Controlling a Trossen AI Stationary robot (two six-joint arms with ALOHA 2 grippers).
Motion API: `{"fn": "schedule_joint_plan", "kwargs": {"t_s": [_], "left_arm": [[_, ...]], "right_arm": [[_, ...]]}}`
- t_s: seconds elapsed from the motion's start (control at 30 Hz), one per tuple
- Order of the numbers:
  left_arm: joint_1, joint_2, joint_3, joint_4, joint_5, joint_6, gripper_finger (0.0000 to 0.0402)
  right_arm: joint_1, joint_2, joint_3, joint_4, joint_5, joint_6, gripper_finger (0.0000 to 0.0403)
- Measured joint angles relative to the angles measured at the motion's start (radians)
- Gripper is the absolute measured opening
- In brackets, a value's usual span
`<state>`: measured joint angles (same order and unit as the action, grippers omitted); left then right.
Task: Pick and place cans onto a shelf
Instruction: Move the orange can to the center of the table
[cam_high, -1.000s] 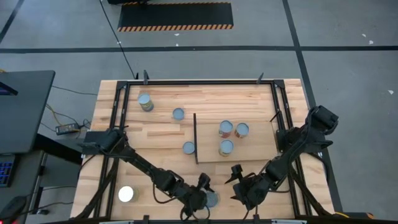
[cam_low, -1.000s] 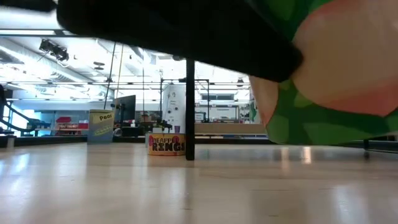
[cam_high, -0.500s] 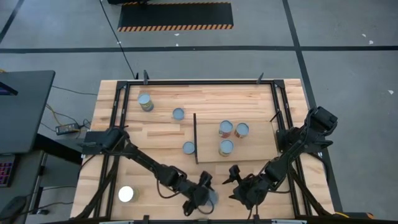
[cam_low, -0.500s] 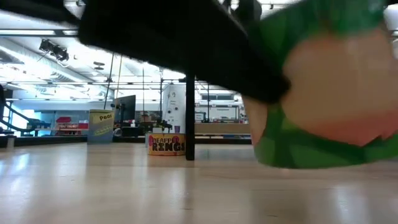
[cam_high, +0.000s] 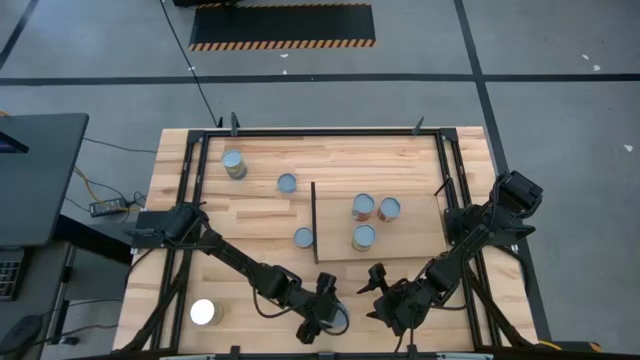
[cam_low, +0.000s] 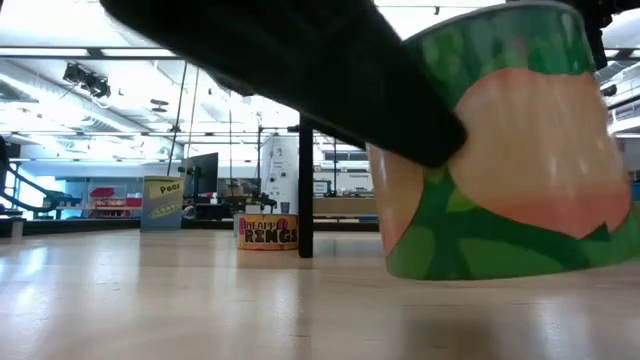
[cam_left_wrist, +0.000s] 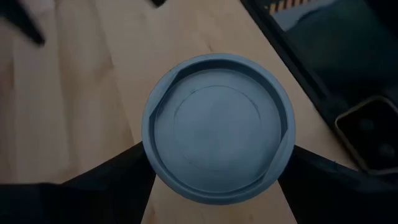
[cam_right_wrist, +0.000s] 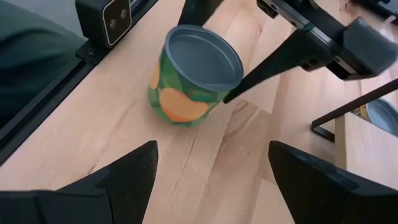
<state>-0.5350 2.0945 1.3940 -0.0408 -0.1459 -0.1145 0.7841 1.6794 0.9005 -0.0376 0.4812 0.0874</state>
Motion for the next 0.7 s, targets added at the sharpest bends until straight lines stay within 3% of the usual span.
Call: {"fn": "schedule_joint_plan", "kwargs": {"t_s": [0.17,0.43,0.57,0.7], "left_arm": [[0.002,0.0,0.0,-0.009,-0.004,-0.229,0.0292],[-0.015,-0.041,0.0,-0.066,-0.014,-0.751,0.029],[-0.048,-0.091,0.001,-0.222,-0.064,-0.951,0.0289],[-0.093,-0.117,0.001,-0.478,-0.191,-1.238,0.0289]], "right_arm": [[0.0,0.0,0.0,0.0,0.0,0.03,0.0313],[0.0,0.0,0.0,-0.005,0.0,0.051,0.0313],[0.0,0.0,0.0,-0.009,0.0,0.051,0.0313],[0.0,0.0,0.0,-0.011,0.0,0.051,0.0313]]}}
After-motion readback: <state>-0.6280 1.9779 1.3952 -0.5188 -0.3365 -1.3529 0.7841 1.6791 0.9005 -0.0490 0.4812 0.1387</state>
